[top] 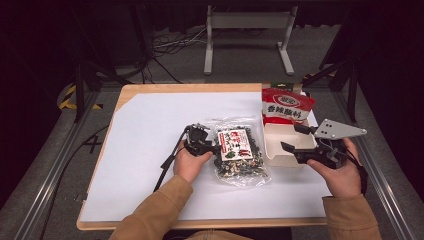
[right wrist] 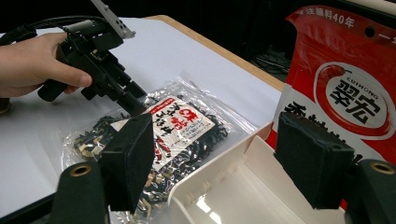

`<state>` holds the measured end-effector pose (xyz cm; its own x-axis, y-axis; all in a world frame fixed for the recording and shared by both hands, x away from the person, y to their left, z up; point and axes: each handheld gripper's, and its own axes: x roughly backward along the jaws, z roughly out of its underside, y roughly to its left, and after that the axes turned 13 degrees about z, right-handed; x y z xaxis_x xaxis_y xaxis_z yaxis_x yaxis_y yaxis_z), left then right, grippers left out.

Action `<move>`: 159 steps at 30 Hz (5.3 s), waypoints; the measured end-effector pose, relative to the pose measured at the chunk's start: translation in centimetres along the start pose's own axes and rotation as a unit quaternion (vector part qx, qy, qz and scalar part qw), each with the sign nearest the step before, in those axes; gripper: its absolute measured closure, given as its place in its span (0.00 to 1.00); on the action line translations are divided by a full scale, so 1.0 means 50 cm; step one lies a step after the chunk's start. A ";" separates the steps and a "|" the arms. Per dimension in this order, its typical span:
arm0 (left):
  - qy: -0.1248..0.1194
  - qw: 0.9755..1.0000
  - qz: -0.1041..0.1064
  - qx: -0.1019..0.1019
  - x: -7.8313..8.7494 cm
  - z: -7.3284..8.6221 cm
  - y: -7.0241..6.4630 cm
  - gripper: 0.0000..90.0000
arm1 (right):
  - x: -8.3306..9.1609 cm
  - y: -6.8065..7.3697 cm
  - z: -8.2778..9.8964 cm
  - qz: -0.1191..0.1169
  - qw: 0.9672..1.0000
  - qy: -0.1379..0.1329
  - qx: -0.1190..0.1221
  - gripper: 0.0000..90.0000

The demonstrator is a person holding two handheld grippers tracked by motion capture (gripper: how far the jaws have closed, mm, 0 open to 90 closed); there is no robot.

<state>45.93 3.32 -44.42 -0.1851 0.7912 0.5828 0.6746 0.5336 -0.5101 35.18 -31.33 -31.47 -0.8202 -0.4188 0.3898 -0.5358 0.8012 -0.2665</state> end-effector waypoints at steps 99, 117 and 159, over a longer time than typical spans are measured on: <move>-0.176 0.950 0.142 -0.216 0.293 0.017 -0.163 0.96 | -0.105 0.137 0.018 -0.169 0.973 -0.005 -0.159 0.35; -0.181 0.948 0.164 -0.204 0.290 0.018 -0.152 0.94 | -0.088 0.124 0.017 -0.270 0.943 -0.029 -0.194 0.76; -0.152 0.968 0.063 -0.190 0.370 0.081 -0.079 0.56 | -0.006 0.043 -0.064 -0.175 0.978 0.000 -0.114 0.81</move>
<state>36.94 17.05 -34.18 -0.2457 0.9253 0.2890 0.9092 0.3234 -0.2622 34.90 -28.12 -29.34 -0.5942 -0.6847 0.4220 -0.7250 0.6831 0.0876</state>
